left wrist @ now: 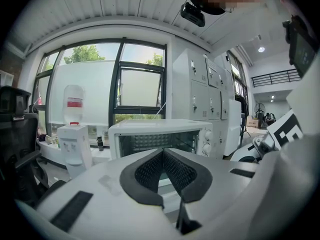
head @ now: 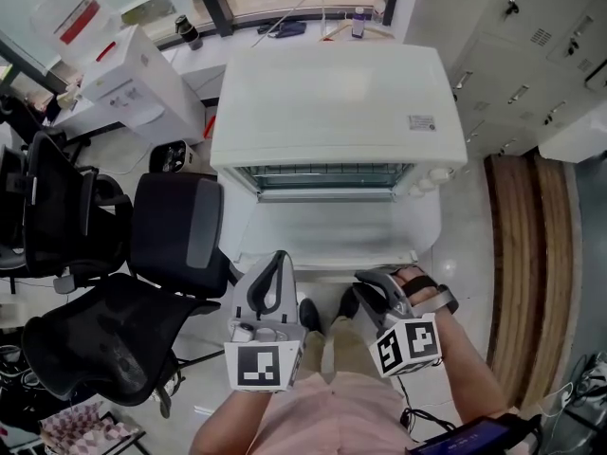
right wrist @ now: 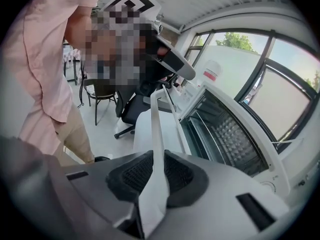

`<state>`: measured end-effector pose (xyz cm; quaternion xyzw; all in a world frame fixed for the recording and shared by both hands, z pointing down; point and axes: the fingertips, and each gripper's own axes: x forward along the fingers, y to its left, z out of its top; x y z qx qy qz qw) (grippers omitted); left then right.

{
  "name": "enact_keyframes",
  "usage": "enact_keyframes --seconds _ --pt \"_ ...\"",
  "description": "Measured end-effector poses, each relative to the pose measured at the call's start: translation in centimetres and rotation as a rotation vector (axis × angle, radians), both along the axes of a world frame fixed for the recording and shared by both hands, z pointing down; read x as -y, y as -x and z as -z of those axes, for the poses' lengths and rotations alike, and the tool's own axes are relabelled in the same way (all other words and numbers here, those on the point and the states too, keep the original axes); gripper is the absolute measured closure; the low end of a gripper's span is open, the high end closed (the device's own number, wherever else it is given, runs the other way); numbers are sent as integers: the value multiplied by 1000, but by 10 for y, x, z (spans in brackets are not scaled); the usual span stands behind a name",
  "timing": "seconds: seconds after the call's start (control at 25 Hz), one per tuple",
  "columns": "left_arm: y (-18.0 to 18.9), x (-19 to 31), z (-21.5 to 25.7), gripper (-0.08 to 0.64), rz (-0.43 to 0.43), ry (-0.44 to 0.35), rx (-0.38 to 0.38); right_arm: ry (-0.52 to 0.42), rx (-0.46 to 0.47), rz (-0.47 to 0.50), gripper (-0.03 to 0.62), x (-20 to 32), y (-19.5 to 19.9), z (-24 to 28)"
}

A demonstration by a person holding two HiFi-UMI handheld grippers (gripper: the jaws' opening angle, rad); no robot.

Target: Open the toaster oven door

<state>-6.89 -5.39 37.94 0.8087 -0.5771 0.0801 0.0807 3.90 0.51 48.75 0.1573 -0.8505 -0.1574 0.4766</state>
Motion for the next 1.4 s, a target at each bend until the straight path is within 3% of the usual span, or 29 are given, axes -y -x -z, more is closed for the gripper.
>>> enact_keyframes --seconds 0.32,0.64,1.16,1.28,1.4 --pt "-3 0 -9 546 6 25 -21 -32 -1 -20 518 -7 -2 -11" --pt "8 -7 -40 546 15 54 11 -76 26 -33 517 -5 -1 -6" --pt "15 0 -72 547 33 105 12 -76 43 -38 517 -8 -2 -10" --pt "13 0 -76 548 25 104 30 6 119 -56 514 -15 -5 -7" --pt "13 -2 -79 548 20 109 36 127 300 -131 516 -20 -9 16"
